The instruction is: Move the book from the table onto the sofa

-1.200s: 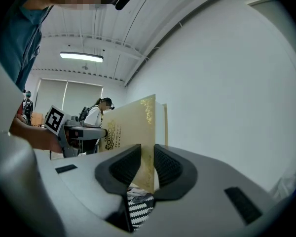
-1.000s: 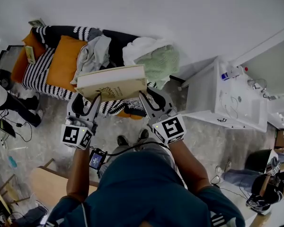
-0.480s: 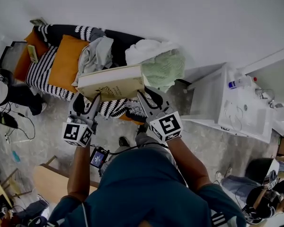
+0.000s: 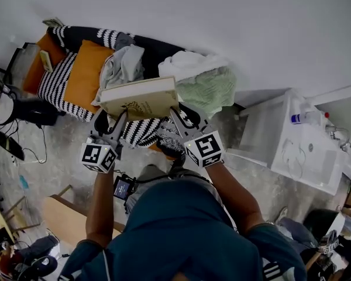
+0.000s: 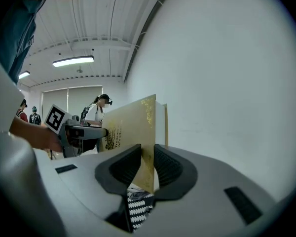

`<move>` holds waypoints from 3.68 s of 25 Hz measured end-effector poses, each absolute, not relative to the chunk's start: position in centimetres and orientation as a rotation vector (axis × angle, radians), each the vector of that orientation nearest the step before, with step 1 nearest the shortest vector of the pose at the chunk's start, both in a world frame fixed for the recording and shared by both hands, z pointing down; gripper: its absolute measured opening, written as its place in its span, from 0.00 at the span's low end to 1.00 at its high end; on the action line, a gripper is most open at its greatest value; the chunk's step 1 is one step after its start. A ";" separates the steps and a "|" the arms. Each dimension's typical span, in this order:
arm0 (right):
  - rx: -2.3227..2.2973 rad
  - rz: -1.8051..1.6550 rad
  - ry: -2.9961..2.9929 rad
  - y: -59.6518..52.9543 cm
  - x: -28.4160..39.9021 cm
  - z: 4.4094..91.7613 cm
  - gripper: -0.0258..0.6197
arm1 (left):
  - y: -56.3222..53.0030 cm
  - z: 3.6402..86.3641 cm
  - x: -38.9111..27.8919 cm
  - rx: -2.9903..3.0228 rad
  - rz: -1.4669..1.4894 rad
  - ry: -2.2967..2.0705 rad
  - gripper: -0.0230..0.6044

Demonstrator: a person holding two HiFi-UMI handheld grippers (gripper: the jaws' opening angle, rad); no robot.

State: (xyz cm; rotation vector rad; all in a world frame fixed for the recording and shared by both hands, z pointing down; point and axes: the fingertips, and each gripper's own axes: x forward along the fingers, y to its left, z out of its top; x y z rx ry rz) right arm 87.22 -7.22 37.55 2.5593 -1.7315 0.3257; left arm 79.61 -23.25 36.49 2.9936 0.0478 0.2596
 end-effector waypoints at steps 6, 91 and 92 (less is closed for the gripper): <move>2.581 0.380 -1.722 -8.3 90.5 40.6 0.18 | -24.7 39.5 83.1 2.993 0.326 0.079 0.47; 2.200 1.811 -1.122 -20.8 100.9 99.2 0.18 | -37.7 100.1 95.5 2.118 1.360 0.282 0.43; 2.197 1.820 -1.114 -20.8 100.8 99.4 0.18 | -37.7 100.3 95.6 2.115 1.361 0.286 0.43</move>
